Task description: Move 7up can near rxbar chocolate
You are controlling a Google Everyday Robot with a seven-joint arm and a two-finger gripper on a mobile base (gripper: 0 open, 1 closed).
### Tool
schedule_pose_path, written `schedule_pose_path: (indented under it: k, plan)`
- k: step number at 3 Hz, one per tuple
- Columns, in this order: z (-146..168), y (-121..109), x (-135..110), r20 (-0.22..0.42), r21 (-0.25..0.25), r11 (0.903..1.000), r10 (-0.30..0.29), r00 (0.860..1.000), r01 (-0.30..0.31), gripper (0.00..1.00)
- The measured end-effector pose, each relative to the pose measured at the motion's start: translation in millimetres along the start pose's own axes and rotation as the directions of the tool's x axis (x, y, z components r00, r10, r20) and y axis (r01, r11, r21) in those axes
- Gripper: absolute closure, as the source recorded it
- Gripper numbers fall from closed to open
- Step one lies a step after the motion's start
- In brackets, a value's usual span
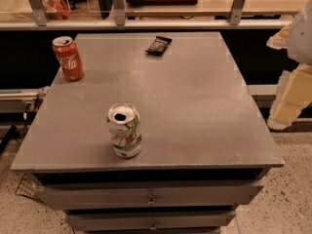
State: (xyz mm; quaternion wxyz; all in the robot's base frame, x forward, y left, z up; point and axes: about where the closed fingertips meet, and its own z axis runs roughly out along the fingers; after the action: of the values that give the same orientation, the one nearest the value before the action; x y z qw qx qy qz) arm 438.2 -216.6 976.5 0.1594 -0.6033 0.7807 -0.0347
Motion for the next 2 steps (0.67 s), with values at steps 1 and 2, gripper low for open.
schedule_pose_path:
  k: [1,2]
  plan:
    - [0,0,0,0.000,0.000,1.0000,0.000,1.000,0.000,0.00]
    - [10,-1,2,0.088,-0.028,0.9995,0.016,0.996,-0.013,0.00]
